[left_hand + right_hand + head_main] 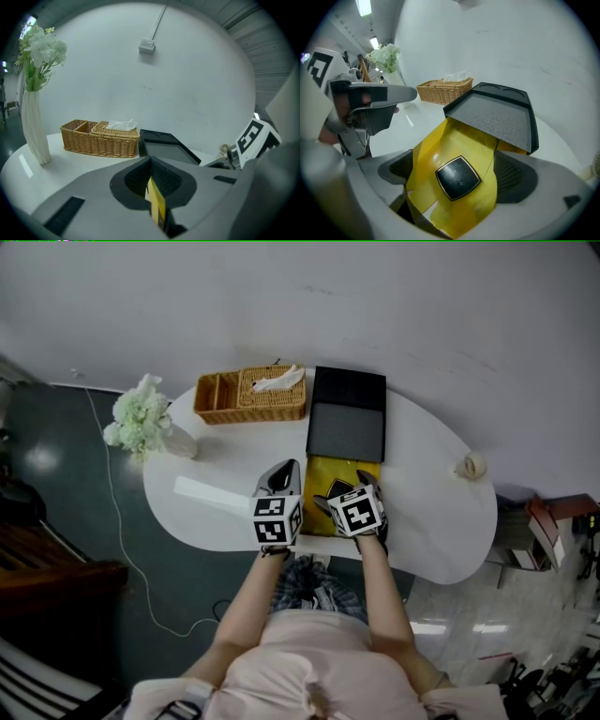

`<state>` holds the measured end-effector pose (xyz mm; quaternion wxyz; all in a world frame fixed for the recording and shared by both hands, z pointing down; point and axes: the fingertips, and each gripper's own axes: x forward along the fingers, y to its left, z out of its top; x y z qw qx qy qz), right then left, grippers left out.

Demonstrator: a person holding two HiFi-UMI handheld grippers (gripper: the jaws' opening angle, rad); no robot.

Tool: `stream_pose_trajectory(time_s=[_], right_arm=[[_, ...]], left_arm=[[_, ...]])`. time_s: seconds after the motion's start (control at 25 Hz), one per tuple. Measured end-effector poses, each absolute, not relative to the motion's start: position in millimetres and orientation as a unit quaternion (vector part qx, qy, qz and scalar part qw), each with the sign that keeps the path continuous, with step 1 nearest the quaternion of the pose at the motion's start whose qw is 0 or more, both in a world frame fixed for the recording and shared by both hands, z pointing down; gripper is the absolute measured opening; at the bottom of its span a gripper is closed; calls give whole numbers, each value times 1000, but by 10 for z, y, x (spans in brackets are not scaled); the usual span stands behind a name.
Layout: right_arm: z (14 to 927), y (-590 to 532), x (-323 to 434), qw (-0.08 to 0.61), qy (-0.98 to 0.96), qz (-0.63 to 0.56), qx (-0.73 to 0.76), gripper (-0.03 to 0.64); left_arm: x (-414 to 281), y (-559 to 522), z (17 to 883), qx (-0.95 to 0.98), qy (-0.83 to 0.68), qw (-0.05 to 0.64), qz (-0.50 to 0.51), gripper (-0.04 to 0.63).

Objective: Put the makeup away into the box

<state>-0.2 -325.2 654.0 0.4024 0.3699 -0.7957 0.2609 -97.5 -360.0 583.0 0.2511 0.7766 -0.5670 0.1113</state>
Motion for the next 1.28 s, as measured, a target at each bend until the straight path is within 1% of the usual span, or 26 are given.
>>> stream_pose_trajectory(time_s=[0.08, 0.36, 0.44, 0.72, 0.84, 0.88, 1.0, 1.16, 1.2, 1.28], right_arm=[[6507, -3238, 16, 400, -797, 258, 372, 535], [6447, -3231, 72, 396, -796, 256, 380, 535], [6385, -3237, 81, 385, -801, 255, 382, 535], [5776, -3400, 338, 260, -833, 230, 431, 524], [5463, -3488, 618, 210, -833, 205, 469, 368], [5364, -3509, 717, 192, -832, 199, 481, 332], [5096, -3552, 1006, 143, -826, 184, 513, 274], [4786, -3559, 1375, 102, -810, 142, 560, 165], [4714, -3553, 1455, 93, -805, 131, 571, 150], [4575, -3533, 1608, 81, -794, 105, 593, 84]], left_arm=[[-1024, -3607, 5836, 773, -572, 251, 112, 26], [-1013, -3587, 5826, 773, -573, 248, 115, 26], [-998, -3584, 5795, 775, -571, 243, 117, 26], [-960, -3576, 5564, 787, -567, 210, 119, 26], [-928, -3577, 5437, 796, -561, 195, 115, 26], [-915, -3580, 5380, 799, -560, 186, 114, 26], [-896, -3600, 5169, 810, -556, 153, 109, 26], [-917, -3651, 4862, 817, -555, 120, 97, 26], [-929, -3661, 4809, 818, -556, 116, 94, 26], [-944, -3670, 4736, 818, -557, 111, 87, 26]])
